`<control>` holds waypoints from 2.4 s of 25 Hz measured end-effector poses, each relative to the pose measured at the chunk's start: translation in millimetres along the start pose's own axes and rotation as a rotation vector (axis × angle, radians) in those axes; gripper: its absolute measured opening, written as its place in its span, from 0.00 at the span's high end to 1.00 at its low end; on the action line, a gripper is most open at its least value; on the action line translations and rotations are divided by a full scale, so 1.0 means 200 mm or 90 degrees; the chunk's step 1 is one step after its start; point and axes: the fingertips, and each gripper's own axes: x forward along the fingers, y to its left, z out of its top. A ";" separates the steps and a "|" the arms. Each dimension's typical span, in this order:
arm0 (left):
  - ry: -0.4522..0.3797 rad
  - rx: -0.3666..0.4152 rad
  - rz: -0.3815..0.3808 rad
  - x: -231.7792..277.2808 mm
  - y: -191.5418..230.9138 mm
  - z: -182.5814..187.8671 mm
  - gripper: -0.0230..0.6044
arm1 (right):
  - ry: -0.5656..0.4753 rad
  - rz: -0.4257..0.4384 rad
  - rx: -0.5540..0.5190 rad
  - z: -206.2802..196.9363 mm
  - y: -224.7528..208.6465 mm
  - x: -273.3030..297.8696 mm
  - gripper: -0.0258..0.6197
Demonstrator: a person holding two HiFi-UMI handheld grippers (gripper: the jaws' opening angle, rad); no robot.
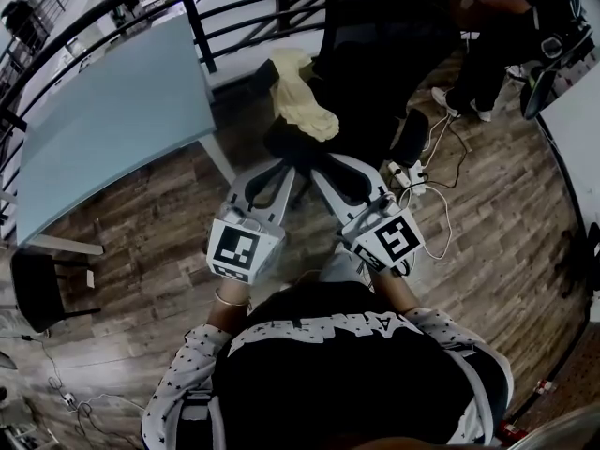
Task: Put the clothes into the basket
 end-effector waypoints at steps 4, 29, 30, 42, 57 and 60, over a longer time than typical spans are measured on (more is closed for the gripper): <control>0.006 0.007 0.004 0.06 -0.01 0.00 0.93 | -0.002 0.002 0.004 -0.01 -0.06 0.00 0.82; 0.013 0.021 0.070 0.44 0.11 0.06 0.93 | -0.008 0.071 0.000 0.01 -0.48 0.14 0.81; 0.014 0.021 0.073 0.46 0.11 0.06 0.93 | -0.009 0.074 0.001 0.01 -0.50 0.14 0.81; 0.027 0.023 0.113 0.69 0.09 0.08 0.93 | -0.025 0.101 0.023 0.00 -0.75 0.11 0.80; 0.028 0.028 0.151 0.98 0.07 0.07 0.93 | -0.017 0.117 0.037 -0.07 -1.08 0.04 0.79; 0.034 0.026 0.161 1.01 0.08 0.06 0.93 | -0.016 0.122 0.040 -0.09 -1.12 0.04 0.79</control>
